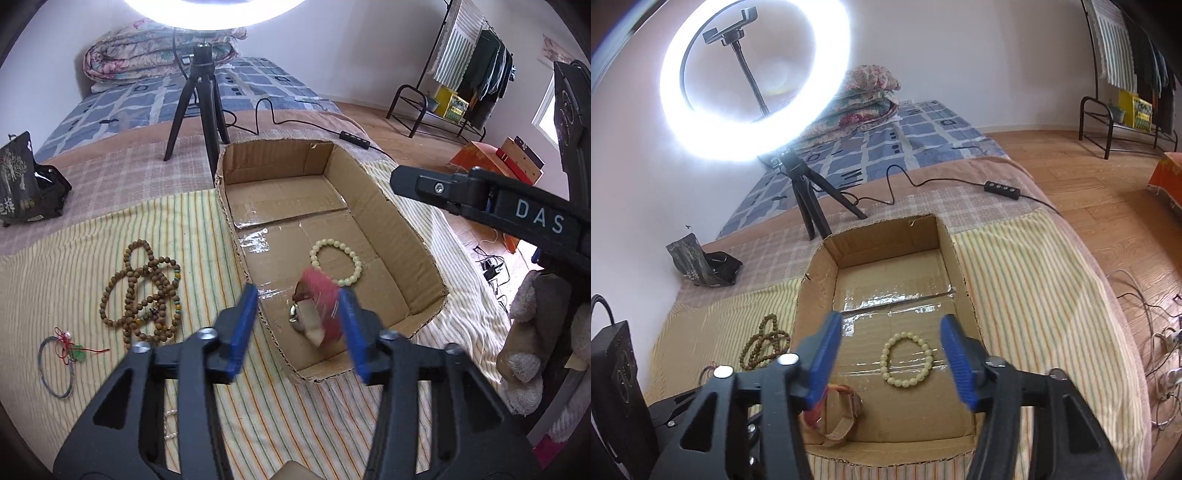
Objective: Organize jewelry
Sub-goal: 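Open the left gripper to drop the watch while the right gripper releases the bracelet, then move the left tool to the blue bangle while the right tool approaches the pearl necklace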
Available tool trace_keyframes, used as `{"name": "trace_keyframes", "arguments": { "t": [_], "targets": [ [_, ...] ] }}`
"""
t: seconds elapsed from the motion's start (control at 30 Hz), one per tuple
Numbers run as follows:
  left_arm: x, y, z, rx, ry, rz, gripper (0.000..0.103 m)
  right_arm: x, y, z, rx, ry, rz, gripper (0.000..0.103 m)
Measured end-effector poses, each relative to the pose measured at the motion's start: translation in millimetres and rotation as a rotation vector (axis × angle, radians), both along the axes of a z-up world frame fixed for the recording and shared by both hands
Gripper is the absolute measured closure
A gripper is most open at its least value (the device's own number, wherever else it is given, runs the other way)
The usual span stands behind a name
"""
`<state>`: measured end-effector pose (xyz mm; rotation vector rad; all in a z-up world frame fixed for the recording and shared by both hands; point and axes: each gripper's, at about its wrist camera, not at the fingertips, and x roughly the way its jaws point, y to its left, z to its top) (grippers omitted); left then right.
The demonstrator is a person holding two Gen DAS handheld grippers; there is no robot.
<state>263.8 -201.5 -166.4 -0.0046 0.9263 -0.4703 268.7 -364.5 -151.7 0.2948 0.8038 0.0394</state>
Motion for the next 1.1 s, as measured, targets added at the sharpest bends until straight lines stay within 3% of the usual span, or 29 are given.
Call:
{"name": "trace_keyframes", "arguments": {
  "t": [0.03,0.17,0.37,1.1],
  "targets": [
    [-1.7,0.9,1.8,0.003,-0.006,0.002,0.041,-1.4,-0.7,2.3,-0.005,-0.006,-0.007,0.029],
    [-7.3,5.9,6.5,0.016,-0.014,0.000,0.040,-7.2,-2.6,12.5,-0.021,-0.022,-0.028,0.017],
    [-14.8,18.0,13.4,0.011,-0.013,0.007,0.040,-16.1,-1.1,23.7,-0.009,-0.036,-0.042,0.011],
    [-35.9,64.6,46.4,0.030,-0.114,0.044,0.040,-38.5,27.1,45.5,-0.046,-0.095,0.004,0.011]
  ]
}}
